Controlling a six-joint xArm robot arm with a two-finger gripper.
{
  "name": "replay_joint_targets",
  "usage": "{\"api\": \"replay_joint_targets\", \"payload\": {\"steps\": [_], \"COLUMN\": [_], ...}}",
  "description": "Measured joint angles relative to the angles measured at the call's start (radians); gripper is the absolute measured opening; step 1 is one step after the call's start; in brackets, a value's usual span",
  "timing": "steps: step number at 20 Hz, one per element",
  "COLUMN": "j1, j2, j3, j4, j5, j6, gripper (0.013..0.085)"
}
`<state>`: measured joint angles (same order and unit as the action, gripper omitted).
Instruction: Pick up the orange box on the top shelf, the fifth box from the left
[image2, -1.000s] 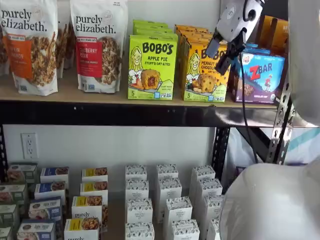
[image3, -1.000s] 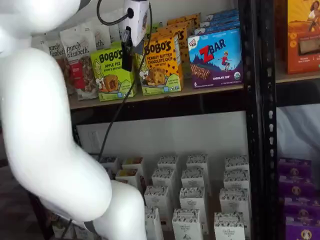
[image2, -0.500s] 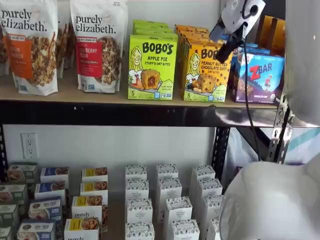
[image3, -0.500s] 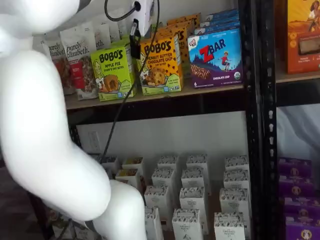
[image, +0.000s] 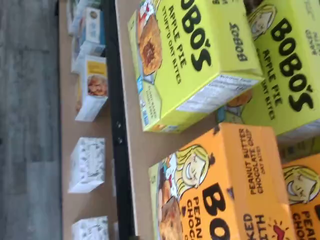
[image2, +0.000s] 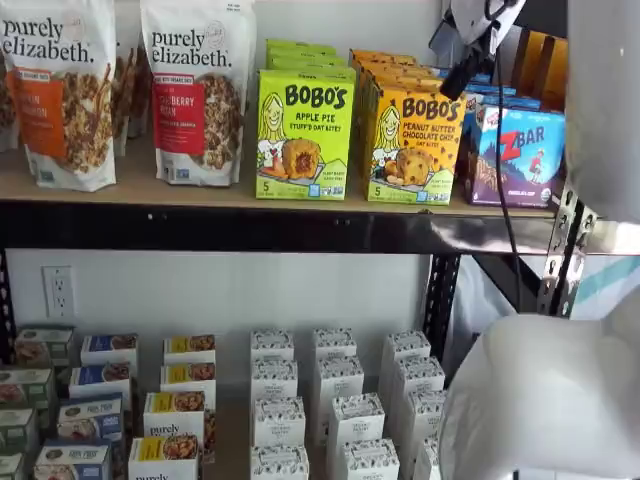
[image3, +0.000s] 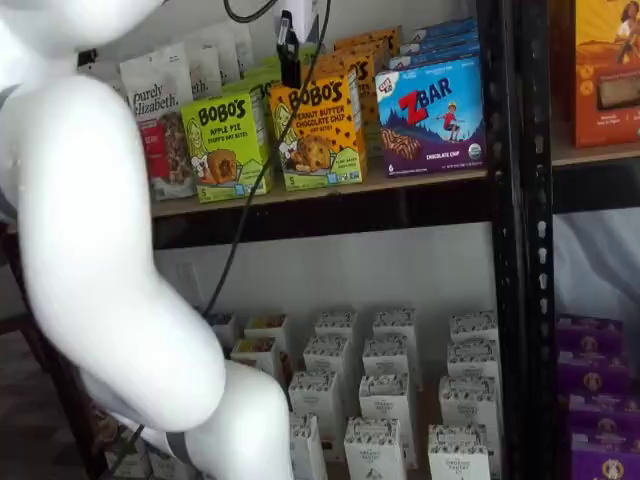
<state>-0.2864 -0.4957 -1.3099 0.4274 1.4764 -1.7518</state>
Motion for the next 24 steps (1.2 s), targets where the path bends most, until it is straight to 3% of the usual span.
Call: {"api": "replay_joint_targets", "payload": {"steps": [11,19,24], "j1": [-0.003,0.014,0.020], "j2": [0.179,0.226,0.276], "j3": [-0.220,-0.279,-0.388], "j4": [0.005,0.011,0.013], "j5": [0.196,0.209,0.316], "j6": [0.025,0.049,0.080], "gripper": [0.0850,0.0850,0.0850]}}
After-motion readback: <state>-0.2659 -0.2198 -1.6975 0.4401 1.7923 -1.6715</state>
